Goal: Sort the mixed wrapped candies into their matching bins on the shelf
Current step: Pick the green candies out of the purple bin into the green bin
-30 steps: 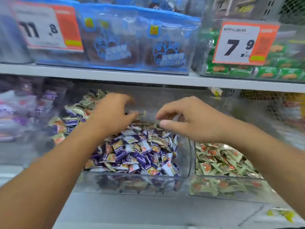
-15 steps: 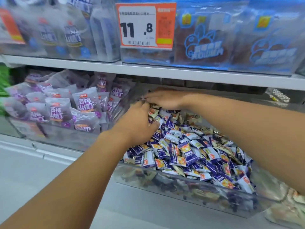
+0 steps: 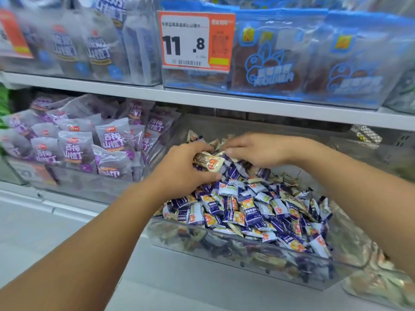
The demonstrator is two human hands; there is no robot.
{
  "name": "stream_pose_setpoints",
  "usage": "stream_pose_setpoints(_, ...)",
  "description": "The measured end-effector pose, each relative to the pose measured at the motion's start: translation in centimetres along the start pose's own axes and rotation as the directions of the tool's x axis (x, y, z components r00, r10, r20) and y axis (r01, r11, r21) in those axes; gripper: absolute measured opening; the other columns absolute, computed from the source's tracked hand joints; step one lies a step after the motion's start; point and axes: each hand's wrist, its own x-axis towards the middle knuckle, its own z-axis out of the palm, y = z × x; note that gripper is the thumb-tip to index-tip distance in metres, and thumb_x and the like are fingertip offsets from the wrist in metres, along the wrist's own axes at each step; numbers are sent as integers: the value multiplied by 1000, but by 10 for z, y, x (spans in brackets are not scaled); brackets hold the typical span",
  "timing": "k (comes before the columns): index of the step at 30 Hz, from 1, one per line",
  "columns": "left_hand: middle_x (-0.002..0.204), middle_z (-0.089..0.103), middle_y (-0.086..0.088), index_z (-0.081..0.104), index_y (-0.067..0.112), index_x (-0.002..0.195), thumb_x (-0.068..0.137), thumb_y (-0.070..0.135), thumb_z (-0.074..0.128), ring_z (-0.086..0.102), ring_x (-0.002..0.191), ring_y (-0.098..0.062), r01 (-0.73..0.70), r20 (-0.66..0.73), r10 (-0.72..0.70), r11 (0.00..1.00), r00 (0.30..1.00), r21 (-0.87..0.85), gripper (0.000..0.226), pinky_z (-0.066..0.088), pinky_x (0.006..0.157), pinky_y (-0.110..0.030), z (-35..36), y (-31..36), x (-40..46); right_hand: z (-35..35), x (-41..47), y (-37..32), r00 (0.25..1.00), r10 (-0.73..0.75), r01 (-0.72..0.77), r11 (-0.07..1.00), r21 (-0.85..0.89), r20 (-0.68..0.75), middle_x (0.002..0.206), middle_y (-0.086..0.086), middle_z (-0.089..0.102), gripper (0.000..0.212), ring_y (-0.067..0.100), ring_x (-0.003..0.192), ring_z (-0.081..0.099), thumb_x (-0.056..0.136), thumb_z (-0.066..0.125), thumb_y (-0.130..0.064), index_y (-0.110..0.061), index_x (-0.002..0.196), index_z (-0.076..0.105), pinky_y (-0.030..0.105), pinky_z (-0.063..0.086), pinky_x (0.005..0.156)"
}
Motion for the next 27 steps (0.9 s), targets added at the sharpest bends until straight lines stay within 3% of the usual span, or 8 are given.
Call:
stream_pose_setpoints(2,116,66,9,59,33,129,72,48,83,60,112,-15,-33,9,33,999,999,14,64,51,94,-33,3,0,0,6,-25,12,1000,20,-20,999,47,10,138,-15,50,47,-11,105,56,101,52,-38,-32,147,43,9,40,84)
stream_pose_setpoints(5,126,52,21,51,31,140,80,42,78,48,119,0,-58,-14,57,998,998,-16,67,42,101,-25,2,2,-3,15,-47,31,998,69,-69,996,62,2,150,-15,42,78,7,127,50,89,71,-37,-38,154,27,25,38,109)
stream_pose_setpoints(7,122,52,23,53,30,139,83,39,76,51,114,5,-59,-32,59,998,998,-20,61,44,97,-23,-1,3,-4,17,-49,40,995,66,-63,997,39,-69,155,-14,37,89,8,138,39,82,80,-31,-34,154,27,22,29,113)
stream_pose_setpoints(13,83,72,3,65,27,98,85,40,74,69,75,-18,-63,-139,42,987,989,-151,21,57,72,-46,1,11,1,19,-50,34,942,-64,41,996,-78,-329,125,-14,64,44,7,115,58,79,82,-35,-30,121,68,24,43,97)
stream_pose_setpoints(18,70,61,-8,57,9,82,88,50,65,51,57,-20,-3,-242,-2,1000,970,-23,42,40,54,-35,3,19,6,29,-47,25,949,-58,34,996,-82,-309,108,-14,65,36,5,98,58,82,79,-37,-27,115,71,24,46,89)
stream_pose_setpoints(21,62,48,-11,51,-3,74,91,55,57,38,53,-19,36,-326,-37,999,945,-11,61,29,52,-33,-1,21,11,36,-44,21,964,-66,33,991,-132,-257,92,-12,62,23,4,81,56,87,74,-37,-22,104,72,22,42,72)
stream_pose_setpoints(25,58,44,-7,47,1,67,92,60,52,37,53,-18,88,-346,-103,994,933,-57,64,28,53,-33,-5,20,21,24,-50,16,921,74,-4,984,180,-383,81,-4,70,17,-2,52,51,97,61,-30,-17,93,71,16,38,53)
stream_pose_setpoints(27,57,41,-5,46,3,67,91,56,57,35,51,-19,88,-269,-95,995,959,-41,59,27,53,-31,-3,18,24,12,-52,18,893,298,-77,839,538,-337,86,8,72,16,2,48,48,102,54,-20,-13,99,67,17,38,45)
